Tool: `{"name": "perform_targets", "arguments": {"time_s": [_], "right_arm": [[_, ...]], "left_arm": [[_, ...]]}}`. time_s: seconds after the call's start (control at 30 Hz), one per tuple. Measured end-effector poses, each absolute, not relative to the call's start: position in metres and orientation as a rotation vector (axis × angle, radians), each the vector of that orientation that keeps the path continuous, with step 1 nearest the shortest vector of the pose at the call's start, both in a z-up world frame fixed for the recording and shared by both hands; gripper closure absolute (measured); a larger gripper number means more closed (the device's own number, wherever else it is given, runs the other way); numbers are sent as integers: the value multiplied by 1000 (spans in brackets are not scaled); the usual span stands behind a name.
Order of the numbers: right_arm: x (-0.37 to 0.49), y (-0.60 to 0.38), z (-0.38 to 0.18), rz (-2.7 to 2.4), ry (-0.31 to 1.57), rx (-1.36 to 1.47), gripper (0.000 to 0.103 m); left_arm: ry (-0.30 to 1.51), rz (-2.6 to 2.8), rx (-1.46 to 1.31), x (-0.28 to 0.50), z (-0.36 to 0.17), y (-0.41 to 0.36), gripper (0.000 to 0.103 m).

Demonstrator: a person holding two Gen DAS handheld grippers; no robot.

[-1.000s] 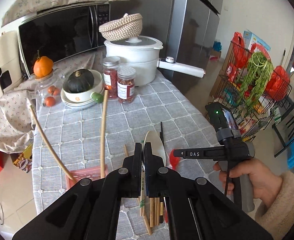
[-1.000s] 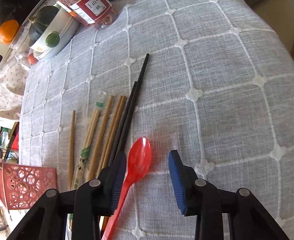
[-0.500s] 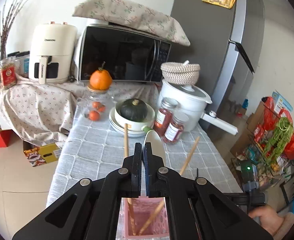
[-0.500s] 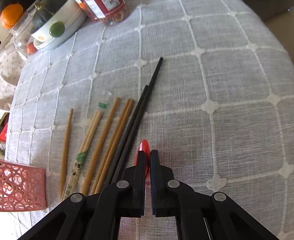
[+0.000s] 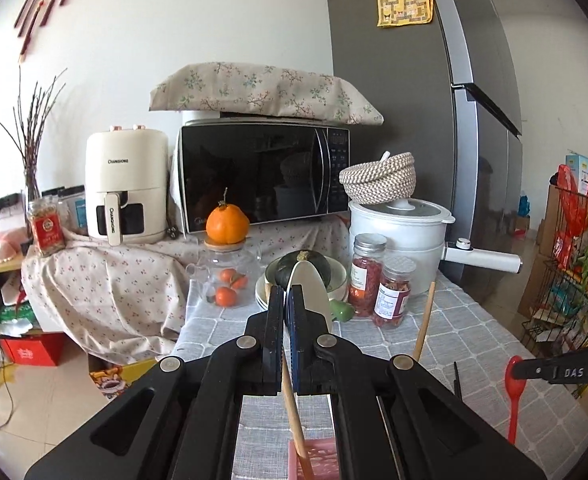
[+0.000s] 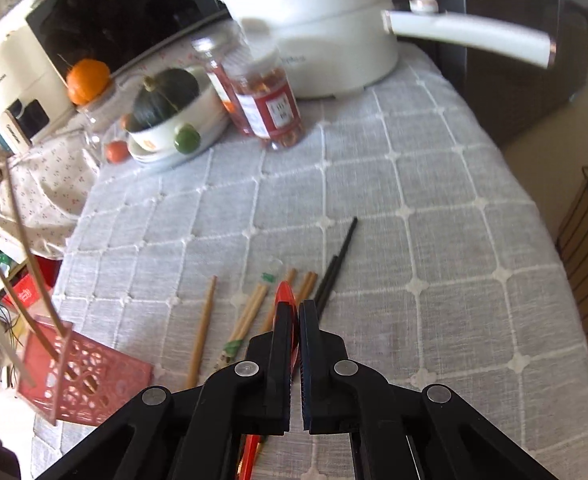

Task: Organize utensils
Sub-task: 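Lift the white spoon with the left tool while the right tool grasps the red spoon, then drop the white spoon and red spoon into the pink basket, opening both tools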

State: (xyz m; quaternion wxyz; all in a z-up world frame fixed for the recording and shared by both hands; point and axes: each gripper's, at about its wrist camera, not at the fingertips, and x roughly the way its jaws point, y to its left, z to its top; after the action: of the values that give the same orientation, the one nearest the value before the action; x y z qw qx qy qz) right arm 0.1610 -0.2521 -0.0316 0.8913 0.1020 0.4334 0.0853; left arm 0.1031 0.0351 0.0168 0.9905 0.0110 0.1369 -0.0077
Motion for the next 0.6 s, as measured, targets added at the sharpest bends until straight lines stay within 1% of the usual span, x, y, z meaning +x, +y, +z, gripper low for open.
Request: {"name": "perform_targets", "arguments": {"time_s": [0.2, 0.33, 0.43, 0.6], "right_arm": [[146, -238, -7, 183, 809, 179, 101], [138, -231, 4, 199, 768, 169, 101], [133, -228, 11, 211, 744, 170, 101], [125, -220, 26, 219, 680, 182, 101]], "left_arm": [[245, 27, 78, 107, 7, 27, 101], [273, 25, 98, 112, -2, 23, 101], [330, 5, 101, 117, -7, 21, 100], [481, -38, 61, 122, -10, 26, 99]]}}
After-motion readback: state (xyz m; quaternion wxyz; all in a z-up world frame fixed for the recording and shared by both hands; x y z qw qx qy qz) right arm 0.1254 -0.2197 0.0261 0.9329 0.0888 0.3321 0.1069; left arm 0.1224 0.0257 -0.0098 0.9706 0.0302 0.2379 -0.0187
